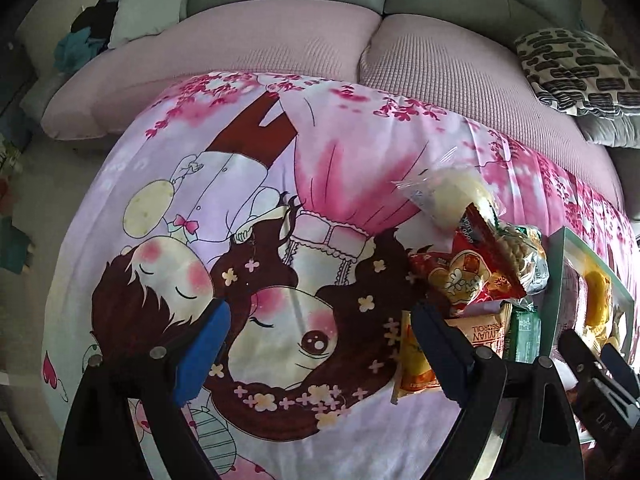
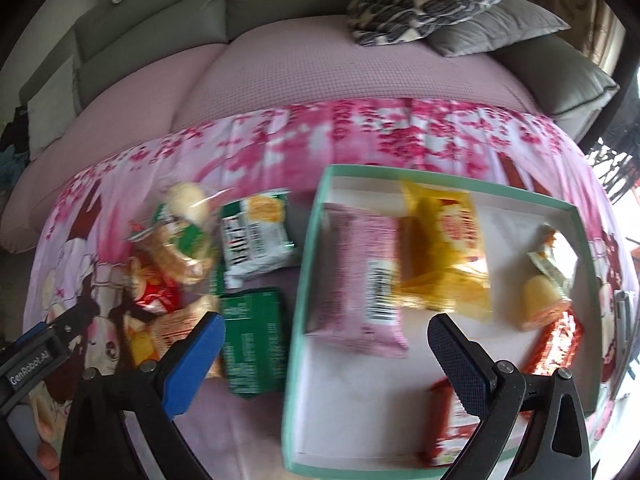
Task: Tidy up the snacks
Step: 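Move both tools back toward the snack pile, then grasp the yellow Swiss roll packet with the left gripper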
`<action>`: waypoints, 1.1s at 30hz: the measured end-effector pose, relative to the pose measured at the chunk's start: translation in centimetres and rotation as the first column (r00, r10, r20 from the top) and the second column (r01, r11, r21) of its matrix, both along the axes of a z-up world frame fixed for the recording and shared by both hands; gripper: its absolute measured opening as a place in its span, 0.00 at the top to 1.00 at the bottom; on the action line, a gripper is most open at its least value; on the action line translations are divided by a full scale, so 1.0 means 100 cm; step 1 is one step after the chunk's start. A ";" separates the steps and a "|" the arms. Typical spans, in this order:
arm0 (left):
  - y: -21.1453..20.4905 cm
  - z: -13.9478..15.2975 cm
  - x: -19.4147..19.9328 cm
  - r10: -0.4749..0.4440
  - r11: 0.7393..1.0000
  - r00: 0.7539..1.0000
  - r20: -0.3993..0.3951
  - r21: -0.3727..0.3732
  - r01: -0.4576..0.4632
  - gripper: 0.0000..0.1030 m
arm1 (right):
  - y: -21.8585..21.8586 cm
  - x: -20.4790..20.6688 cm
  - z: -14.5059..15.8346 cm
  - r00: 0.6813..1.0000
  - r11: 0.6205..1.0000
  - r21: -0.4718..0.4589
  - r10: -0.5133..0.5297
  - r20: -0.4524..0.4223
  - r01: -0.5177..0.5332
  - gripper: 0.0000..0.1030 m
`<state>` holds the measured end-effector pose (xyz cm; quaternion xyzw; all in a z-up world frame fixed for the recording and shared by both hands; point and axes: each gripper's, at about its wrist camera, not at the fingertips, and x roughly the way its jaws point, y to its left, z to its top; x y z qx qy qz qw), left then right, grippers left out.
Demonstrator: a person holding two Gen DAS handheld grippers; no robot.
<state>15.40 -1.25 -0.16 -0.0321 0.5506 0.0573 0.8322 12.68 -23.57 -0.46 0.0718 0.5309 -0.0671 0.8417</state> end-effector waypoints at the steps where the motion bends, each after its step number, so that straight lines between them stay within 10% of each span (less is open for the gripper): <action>1: 0.001 0.000 0.000 0.002 1.000 1.000 0.000 -0.003 -0.002 0.11 | 0.005 0.001 -0.001 1.000 1.000 0.003 0.010 -0.001 -0.010 0.00; 17: -0.033 -0.016 0.003 -0.087 0.996 0.995 -0.047 -0.010 0.087 0.11 | -0.006 0.000 -0.011 0.999 1.000 0.012 -0.018 -0.033 0.019 0.00; 33: -0.071 -0.041 0.010 -0.152 0.973 0.980 -0.124 -0.191 0.127 0.11 | -0.046 -0.009 -0.010 0.992 0.992 0.032 -0.122 -0.021 0.123 0.00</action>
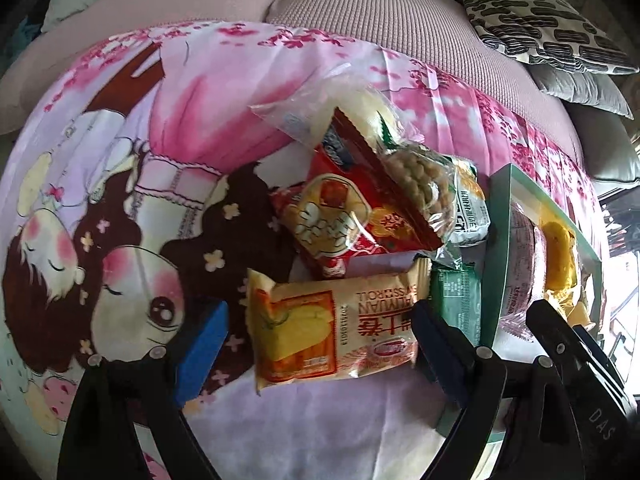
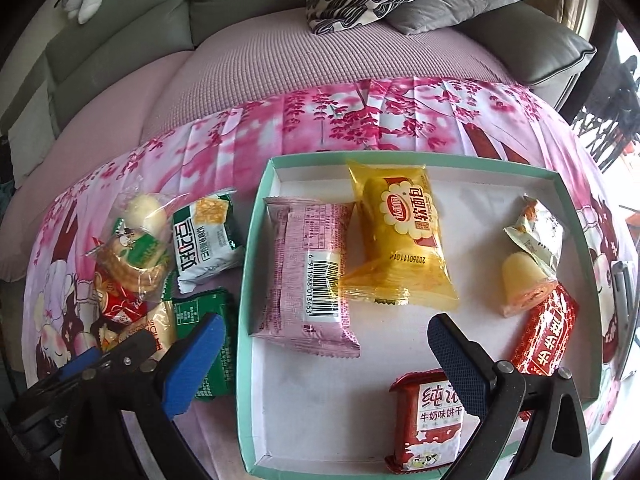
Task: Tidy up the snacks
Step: 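Grasp the yellow Swiss roll packet with the left gripper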
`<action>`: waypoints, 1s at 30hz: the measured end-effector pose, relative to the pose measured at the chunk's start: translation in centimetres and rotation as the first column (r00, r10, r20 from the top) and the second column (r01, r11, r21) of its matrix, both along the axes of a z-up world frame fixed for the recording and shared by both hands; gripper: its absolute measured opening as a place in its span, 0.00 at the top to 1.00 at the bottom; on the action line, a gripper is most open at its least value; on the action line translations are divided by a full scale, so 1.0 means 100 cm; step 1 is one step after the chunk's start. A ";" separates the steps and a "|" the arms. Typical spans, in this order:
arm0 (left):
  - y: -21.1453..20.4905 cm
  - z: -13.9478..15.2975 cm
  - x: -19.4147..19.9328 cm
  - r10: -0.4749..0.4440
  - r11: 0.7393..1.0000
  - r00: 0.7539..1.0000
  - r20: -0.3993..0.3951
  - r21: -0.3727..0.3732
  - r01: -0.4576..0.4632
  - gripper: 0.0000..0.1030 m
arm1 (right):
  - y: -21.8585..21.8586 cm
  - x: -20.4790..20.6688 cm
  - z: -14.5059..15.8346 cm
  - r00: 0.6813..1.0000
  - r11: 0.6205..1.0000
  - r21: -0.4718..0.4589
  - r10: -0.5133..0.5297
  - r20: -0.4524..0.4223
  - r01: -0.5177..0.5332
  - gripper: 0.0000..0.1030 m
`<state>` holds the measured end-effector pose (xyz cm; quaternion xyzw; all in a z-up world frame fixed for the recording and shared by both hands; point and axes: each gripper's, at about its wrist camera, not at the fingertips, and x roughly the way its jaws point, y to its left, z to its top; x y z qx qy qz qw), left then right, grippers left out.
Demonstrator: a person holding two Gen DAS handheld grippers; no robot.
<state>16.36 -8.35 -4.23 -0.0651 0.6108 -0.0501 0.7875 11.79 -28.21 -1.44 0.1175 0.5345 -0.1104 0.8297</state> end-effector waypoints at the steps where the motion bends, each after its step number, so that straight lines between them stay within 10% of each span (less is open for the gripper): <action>1: -0.002 -0.001 0.000 -0.002 1.000 1.000 -0.004 -0.005 0.002 0.11 | 0.000 0.000 0.000 1.000 1.000 0.001 0.000 0.001 0.000 0.00; 30: 0.058 -0.013 0.004 0.154 0.988 0.987 -0.045 -0.017 -0.155 0.11 | 0.046 0.006 0.001 0.987 0.987 0.033 0.159 0.029 -0.160 0.05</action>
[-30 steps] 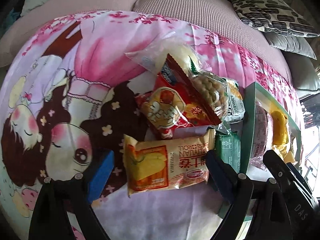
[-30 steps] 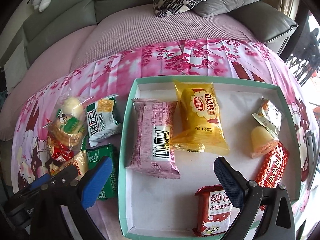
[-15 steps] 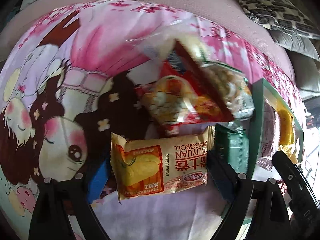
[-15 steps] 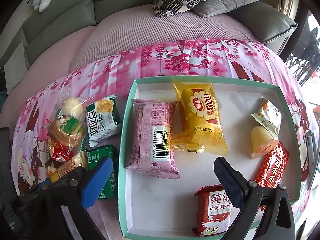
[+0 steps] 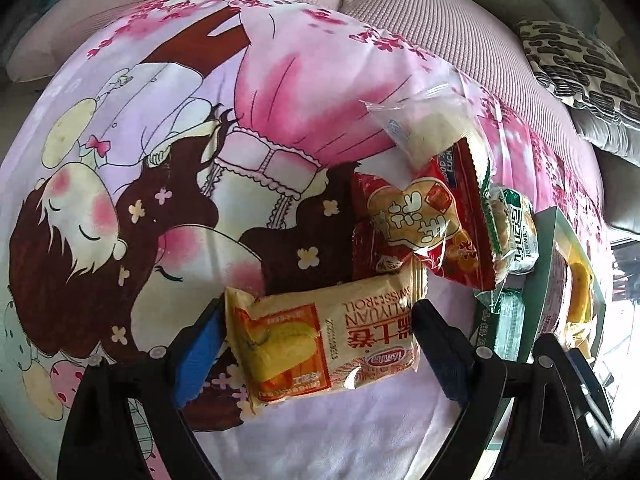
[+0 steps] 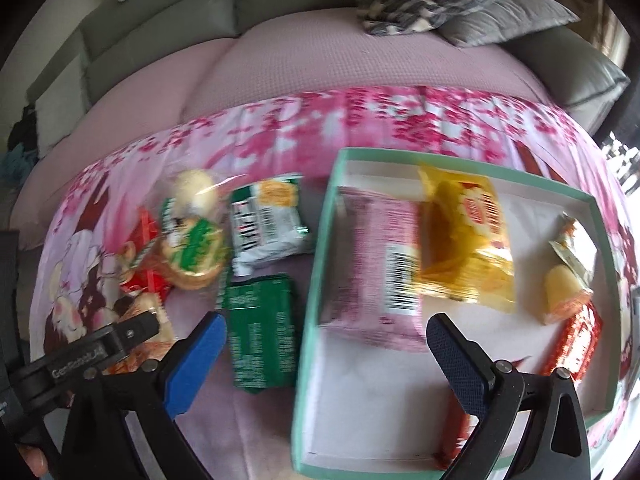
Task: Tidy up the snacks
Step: 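Grasp the yellow Swiss roll packet with the left gripper, then lower the right gripper onto the green biscuit packet and grasp it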
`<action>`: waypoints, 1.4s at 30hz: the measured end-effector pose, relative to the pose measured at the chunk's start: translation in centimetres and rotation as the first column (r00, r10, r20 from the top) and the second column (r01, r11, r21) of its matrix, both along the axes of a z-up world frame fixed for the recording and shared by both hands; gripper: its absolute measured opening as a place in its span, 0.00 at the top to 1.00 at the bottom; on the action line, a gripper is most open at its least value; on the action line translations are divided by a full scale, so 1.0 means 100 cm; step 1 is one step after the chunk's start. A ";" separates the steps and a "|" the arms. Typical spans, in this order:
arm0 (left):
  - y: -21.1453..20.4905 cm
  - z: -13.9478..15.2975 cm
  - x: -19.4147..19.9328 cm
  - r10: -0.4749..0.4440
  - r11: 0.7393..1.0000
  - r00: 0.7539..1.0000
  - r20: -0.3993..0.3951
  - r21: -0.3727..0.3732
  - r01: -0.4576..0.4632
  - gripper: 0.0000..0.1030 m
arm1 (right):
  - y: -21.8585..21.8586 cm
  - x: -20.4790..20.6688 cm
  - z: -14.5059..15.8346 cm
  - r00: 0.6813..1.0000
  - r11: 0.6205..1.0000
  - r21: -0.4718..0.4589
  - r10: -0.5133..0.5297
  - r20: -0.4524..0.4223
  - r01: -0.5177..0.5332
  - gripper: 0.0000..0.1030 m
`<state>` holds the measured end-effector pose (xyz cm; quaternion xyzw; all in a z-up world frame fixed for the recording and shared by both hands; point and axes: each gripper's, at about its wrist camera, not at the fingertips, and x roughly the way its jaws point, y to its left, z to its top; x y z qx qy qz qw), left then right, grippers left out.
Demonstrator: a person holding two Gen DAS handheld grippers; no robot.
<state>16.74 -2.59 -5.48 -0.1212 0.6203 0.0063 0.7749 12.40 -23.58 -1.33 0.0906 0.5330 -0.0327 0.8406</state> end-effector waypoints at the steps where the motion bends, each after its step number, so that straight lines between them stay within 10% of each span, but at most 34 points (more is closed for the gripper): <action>1: 0.001 0.001 -0.001 0.002 1.000 1.000 0.003 0.000 -0.002 0.11 | 0.006 0.000 0.000 1.000 1.000 0.006 0.022 0.007 -0.022 0.06; 15: 0.020 0.010 -0.005 0.045 0.999 0.999 0.016 -0.026 -0.044 0.11 | 0.039 0.004 -0.011 0.983 0.983 0.045 0.178 0.041 -0.180 0.36; 42: -0.002 0.001 -0.002 -0.004 1.000 1.000 0.002 0.005 0.004 0.11 | 0.043 0.004 -0.024 0.978 0.978 0.031 0.206 -0.039 -0.205 0.42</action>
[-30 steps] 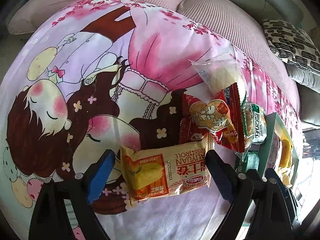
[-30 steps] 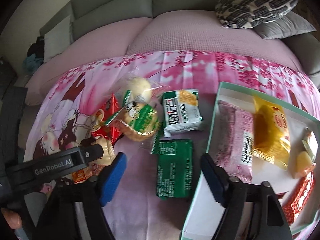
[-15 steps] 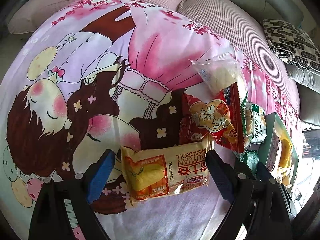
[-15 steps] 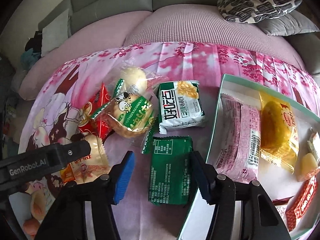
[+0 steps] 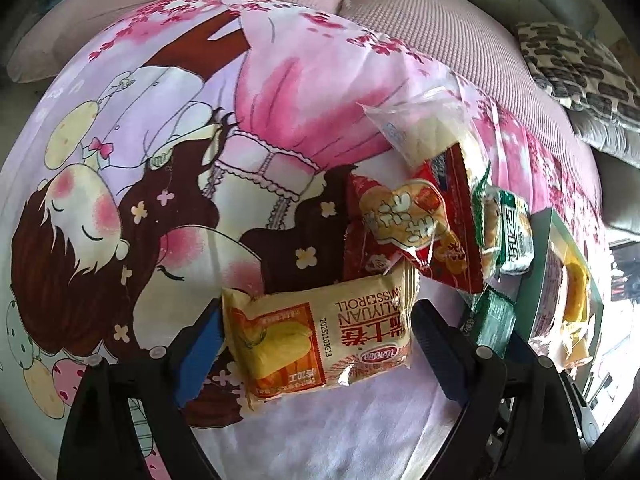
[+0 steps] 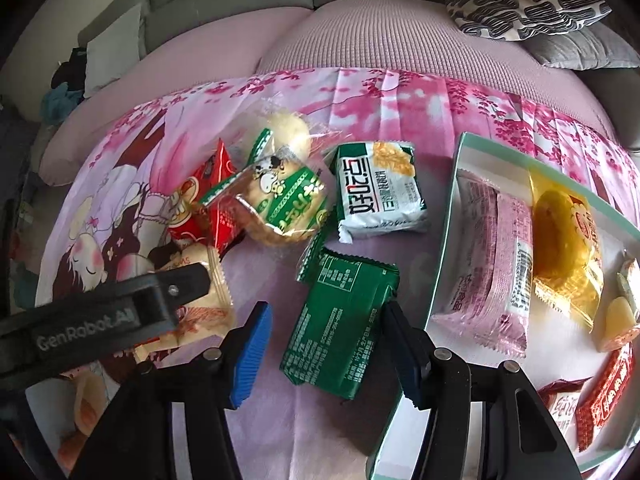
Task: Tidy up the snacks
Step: 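Lower the right gripper onto the green biscuit packet and grasp it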
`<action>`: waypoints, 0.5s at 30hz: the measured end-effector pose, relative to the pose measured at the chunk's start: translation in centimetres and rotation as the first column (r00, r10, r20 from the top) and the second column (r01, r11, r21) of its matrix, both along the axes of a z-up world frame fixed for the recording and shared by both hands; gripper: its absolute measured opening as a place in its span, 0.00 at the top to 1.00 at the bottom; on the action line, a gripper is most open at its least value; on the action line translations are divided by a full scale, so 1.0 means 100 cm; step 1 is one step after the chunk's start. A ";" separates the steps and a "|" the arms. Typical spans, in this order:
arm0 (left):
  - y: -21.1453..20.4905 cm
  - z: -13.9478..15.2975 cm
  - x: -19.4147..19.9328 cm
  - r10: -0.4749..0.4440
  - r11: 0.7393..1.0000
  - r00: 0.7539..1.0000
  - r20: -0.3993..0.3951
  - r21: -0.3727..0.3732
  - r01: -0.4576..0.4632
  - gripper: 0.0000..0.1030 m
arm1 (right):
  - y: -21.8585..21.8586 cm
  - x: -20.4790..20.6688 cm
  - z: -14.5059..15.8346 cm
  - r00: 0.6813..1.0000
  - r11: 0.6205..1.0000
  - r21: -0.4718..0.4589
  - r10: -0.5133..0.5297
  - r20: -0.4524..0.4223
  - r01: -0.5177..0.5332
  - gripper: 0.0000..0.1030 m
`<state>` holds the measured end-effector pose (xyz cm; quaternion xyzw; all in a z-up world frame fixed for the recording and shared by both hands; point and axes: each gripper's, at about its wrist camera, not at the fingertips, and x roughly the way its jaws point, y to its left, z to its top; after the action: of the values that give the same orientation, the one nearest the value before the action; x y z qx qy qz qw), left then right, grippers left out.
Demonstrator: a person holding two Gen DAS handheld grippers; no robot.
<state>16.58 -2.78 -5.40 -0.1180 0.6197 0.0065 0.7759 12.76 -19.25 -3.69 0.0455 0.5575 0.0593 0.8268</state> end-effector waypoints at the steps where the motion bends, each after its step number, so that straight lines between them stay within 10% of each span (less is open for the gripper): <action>1: -0.002 -0.002 0.001 -0.007 1.000 1.000 -0.004 0.005 0.007 0.11 | 0.000 0.000 0.000 1.000 1.000 0.002 0.004 -0.001 -0.004 0.42; 15: -0.023 -0.025 0.016 -0.032 0.998 0.999 -0.028 0.047 0.034 0.08 | 0.004 0.004 -0.008 1.000 0.999 -0.030 0.016 -0.016 -0.016 0.42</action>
<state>18.21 -5.05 -7.90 -0.0893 0.6317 0.0100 0.7700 13.17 -18.87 -4.53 0.0290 0.5651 0.0571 0.8226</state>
